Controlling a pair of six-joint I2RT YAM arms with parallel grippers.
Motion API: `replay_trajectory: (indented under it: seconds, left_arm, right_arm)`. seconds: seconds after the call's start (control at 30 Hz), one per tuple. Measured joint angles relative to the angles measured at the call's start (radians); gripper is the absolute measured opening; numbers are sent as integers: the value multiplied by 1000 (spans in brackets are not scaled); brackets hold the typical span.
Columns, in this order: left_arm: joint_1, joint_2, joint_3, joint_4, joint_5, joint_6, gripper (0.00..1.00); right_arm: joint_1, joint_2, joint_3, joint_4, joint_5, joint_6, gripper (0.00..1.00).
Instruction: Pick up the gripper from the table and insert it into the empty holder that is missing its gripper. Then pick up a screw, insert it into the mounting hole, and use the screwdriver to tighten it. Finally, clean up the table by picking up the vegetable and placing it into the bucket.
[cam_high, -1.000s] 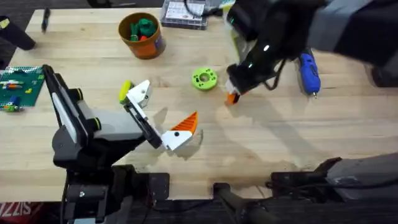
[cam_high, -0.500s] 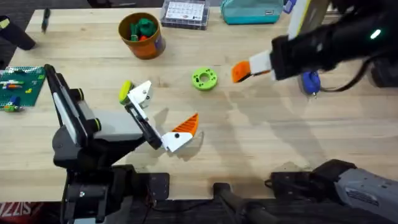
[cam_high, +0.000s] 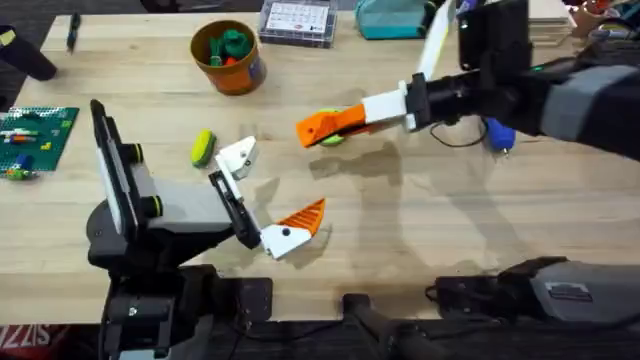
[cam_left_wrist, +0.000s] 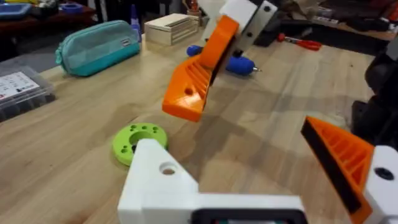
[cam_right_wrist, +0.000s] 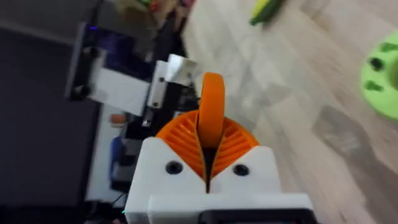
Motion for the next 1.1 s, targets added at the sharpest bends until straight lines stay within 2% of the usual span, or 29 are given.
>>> replay_trajectory:
  seconds: [0.1,0.3,0.47,0.6,1.1]
  left_arm:
    - [0,0,0,-4,16,0,995]
    - [0,0,0,-10,34,0,994]
    - [0,0,0,-10,34,0,995]
    - [0,0,0,-10,35,0,996]
    - [0,0,0,-10,34,0,996]
  right_arm:
    - [8,59,0,119,-111,82,7]
    - [55,109,0,173,-203,164,7]
    - [132,112,0,179,-209,193,7]
    - [148,144,0,220,-205,230,7]
    - [184,271,0,637,-207,558,7]
